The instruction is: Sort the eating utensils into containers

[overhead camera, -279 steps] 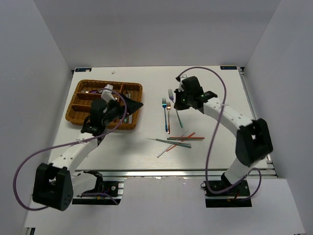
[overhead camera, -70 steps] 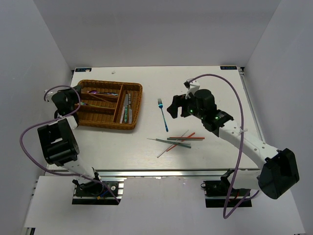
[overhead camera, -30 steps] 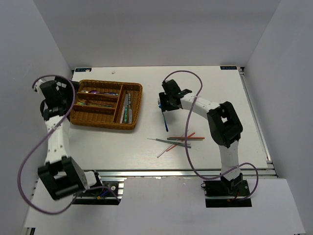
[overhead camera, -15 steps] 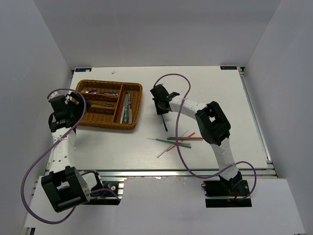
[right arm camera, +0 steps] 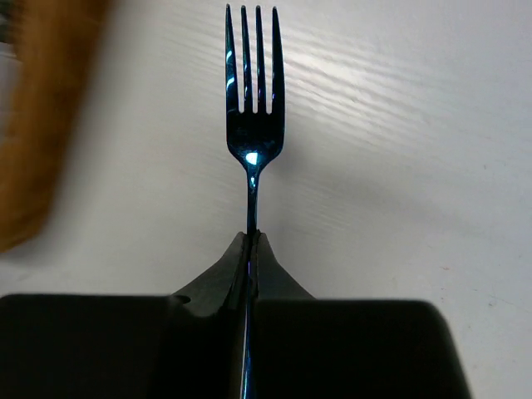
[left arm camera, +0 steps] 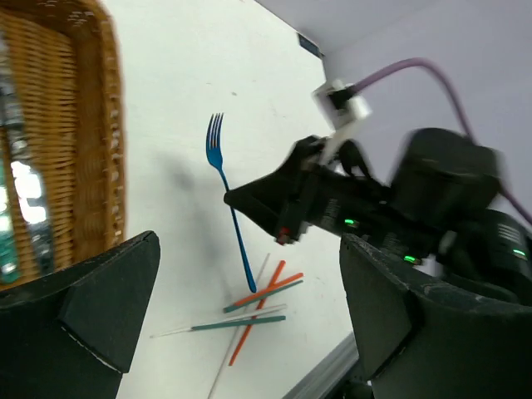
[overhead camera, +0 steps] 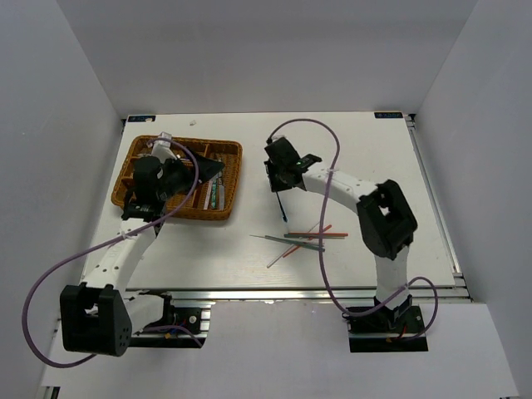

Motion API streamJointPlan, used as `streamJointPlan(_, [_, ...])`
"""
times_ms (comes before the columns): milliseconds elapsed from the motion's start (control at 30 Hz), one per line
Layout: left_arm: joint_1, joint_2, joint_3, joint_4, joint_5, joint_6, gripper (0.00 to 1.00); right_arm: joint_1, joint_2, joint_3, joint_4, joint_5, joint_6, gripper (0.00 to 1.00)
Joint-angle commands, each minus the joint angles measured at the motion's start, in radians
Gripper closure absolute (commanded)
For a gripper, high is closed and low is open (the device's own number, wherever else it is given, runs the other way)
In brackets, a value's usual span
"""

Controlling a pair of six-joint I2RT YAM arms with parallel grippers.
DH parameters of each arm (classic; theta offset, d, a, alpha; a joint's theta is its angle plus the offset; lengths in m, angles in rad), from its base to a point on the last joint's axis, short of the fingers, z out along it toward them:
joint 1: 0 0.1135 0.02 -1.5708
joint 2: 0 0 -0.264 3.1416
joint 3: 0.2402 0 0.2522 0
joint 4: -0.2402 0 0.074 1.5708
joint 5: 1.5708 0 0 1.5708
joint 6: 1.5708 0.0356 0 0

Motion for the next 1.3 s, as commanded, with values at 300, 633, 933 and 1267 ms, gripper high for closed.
streamJointPlan(300, [-0.129, 0.148, 0.167, 0.058, 0.014, 0.007, 0.08, 0.148, -0.335, -0.026, 0.062, -0.250, -0.017, 1.00])
streamJointPlan(633, [-0.159, 0.184, 0.179, 0.015, 0.023, 0.049, 0.78, 0.227, -0.316, 0.077, 0.002, -0.158, -0.043, 1.00])
streamJointPlan(933, [-0.159, 0.172, 0.239, -0.121, -0.195, 0.075, 1.00, 0.208, -0.360, 0.059, 0.011, 0.000, -0.077, 0.16])
streamJointPlan(1267, [0.136, 0.257, 0.410, -0.304, -0.840, 0.122, 1.00, 0.020, -0.695, -0.346, 0.081, 0.065, -0.057, 0.11])
